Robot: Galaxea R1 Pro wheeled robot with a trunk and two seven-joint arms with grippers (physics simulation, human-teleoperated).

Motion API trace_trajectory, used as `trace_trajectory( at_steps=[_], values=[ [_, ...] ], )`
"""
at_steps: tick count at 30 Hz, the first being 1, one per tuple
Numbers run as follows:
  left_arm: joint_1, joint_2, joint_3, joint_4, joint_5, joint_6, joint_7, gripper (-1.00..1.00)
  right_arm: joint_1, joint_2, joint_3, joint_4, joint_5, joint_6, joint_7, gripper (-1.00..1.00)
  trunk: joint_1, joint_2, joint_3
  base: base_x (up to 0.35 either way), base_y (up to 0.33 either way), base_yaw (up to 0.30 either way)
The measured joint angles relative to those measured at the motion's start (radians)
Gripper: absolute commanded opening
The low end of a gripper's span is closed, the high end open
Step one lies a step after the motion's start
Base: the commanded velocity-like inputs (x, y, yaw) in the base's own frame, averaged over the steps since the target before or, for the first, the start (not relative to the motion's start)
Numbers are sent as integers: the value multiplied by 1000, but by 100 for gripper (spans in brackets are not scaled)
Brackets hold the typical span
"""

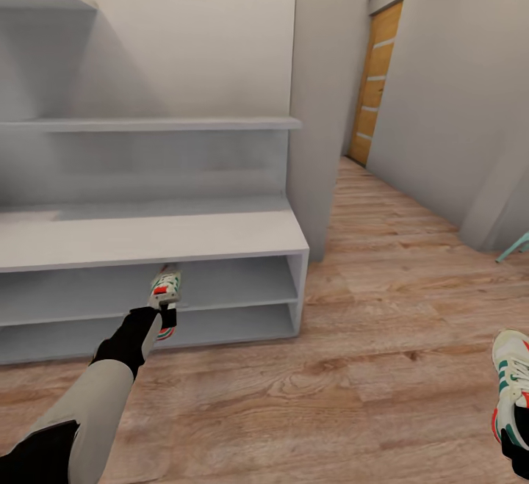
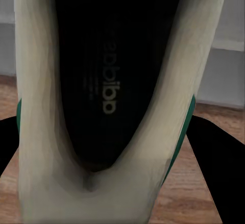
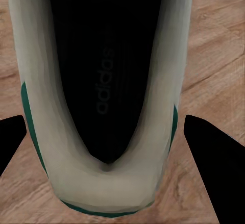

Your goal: Pick up the two gym shoes and the two sandals from the corridor floor and place them onto the hallstand (shoe rack) in the corridor, making sure they are on the rack and not on the floor. Arrange them so the two gym shoes are next to each other and the two sandals are next to each other.

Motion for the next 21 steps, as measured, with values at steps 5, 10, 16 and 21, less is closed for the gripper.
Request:
trace_trajectory(
  at_steps=[5, 10, 16, 21],
  values=[
    [0, 1, 0, 0, 0, 0, 0, -100, 0, 0, 0, 0, 0, 0, 0, -100, 0, 0, 0, 252, 0, 0],
    [0, 1, 0, -2, 1, -1, -1, -100, 0, 0, 0, 0, 0, 0, 0, -100, 1, 0, 0, 36, 0, 0],
    [1, 0, 0, 0, 0, -1, 2, -100, 0, 0, 0, 0, 0, 0, 0, -100, 0, 0, 0, 179, 0, 0],
    [0, 1, 0, 3, 2, -1, 2, -100, 0, 0, 1, 0, 0, 0, 0, -100, 1, 0, 0, 118, 0, 0]
  ],
)
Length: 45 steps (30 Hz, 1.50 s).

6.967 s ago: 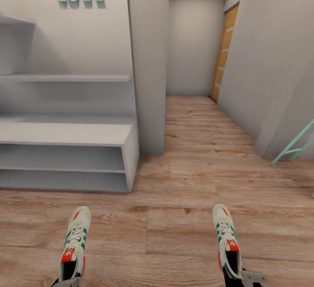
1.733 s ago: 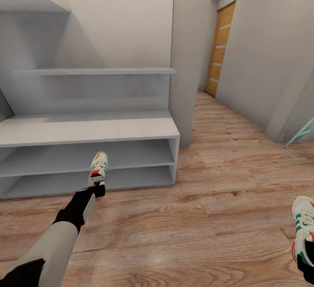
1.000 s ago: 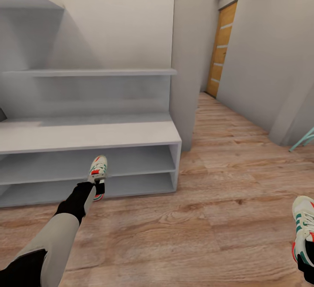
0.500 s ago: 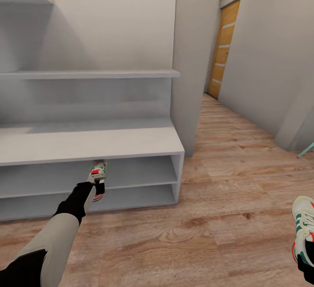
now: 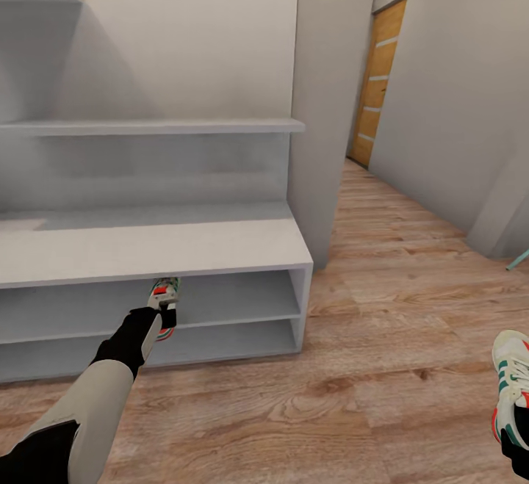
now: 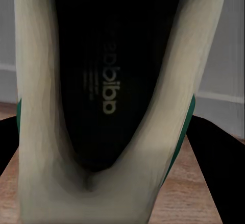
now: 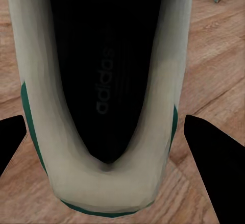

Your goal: Pick up the two gym shoes and the two sandals from the corridor floor and place them onto the hallstand (shoe rack) in the corridor, making sure they are on the rack and not on the floor. Arrange them so the two gym shoes are next to each other and the two sandals are next to each other.

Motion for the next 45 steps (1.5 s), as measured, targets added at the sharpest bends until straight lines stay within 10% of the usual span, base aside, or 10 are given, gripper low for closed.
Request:
trace_trajectory(
  at_steps=[45],
  values=[
    [-1, 1, 0, 6, -3, 0, 1, -100, 0, 0, -1, 0, -1, 0, 0, -100, 7, -8, -36, 30, 13, 0]
  ],
)
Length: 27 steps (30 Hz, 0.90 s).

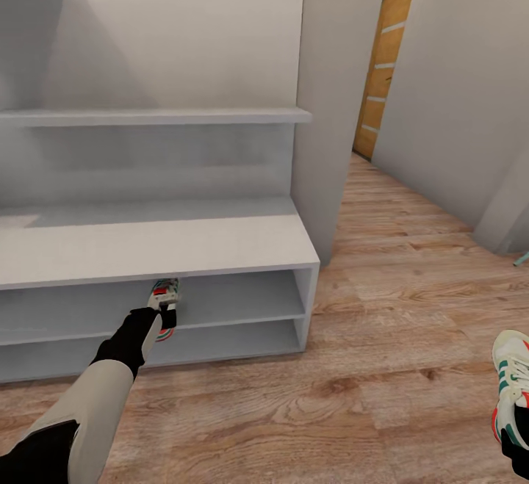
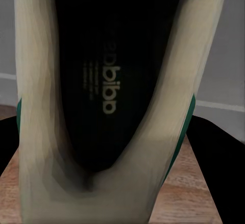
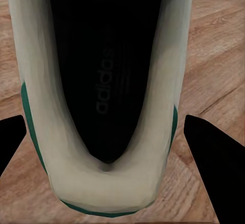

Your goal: Pick up the two gym shoes and the two sandals from the corridor floor and place them onto the hallstand (shoe rack) in the corridor, making sure they are on the rack and not on the floor. Arrange them so the two gym shoes are next to each other and the two sandals are next to each other.

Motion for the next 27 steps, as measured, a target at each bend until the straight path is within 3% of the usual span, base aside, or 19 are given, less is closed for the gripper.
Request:
trace_trajectory(
  at_steps=[27],
  values=[
    [3, 0, -2, 0, 0, -6, 1, -100, 0, 0, 0, 0, 0, 0, 0, -100, 0, 0, 0, 43, 0, 0]
  ],
)
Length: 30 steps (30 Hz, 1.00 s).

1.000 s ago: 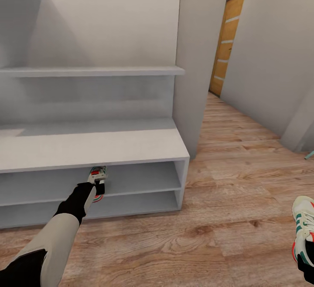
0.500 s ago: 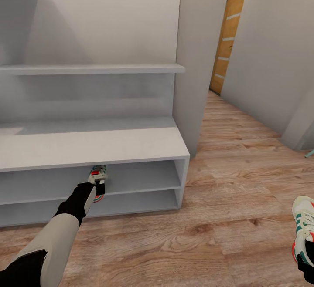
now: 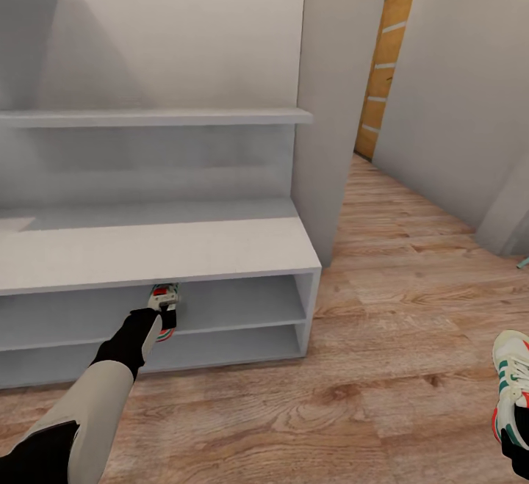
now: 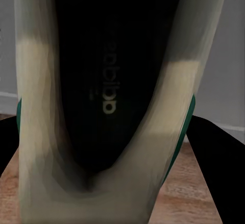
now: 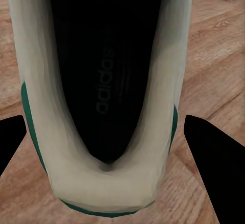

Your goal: Pick up the two gym shoes and the two sandals from the corridor floor and place them onto the hallstand (shoe rack) in the corridor, making sure they are on the rack and not on the floor. Arrange them so the two gym shoes are next to each other and the two sandals are next to each other.

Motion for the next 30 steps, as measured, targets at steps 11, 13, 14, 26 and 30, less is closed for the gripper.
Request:
trace_trajectory(
  at_steps=[11, 13, 14, 26, 30],
  values=[
    [0, 0, 0, 0, 1, -2, 0, -100, 0, 0, 0, 0, 0, 0, 0, -100, 0, 0, 0, 132, 0, 0],
    [0, 0, 0, 0, 1, -2, 0, -100, 0, 0, 0, 0, 0, 0, 0, -100, 0, 0, 0, 12, 0, 0],
    [0, 0, 0, -1, 1, -3, 0, -100, 0, 0, 0, 0, 0, 0, 0, -100, 0, 0, 0, 6, 0, 0],
    [0, 0, 0, -4, 1, -3, 0, -100, 0, 0, 0, 0, 0, 0, 0, -100, 0, 0, 0, 76, 0, 0],
    [0, 0, 0, -5, 1, -3, 0, -100, 0, 0, 0, 0, 0, 0, 0, -100, 0, 0, 0, 5, 0, 0]
  ],
)
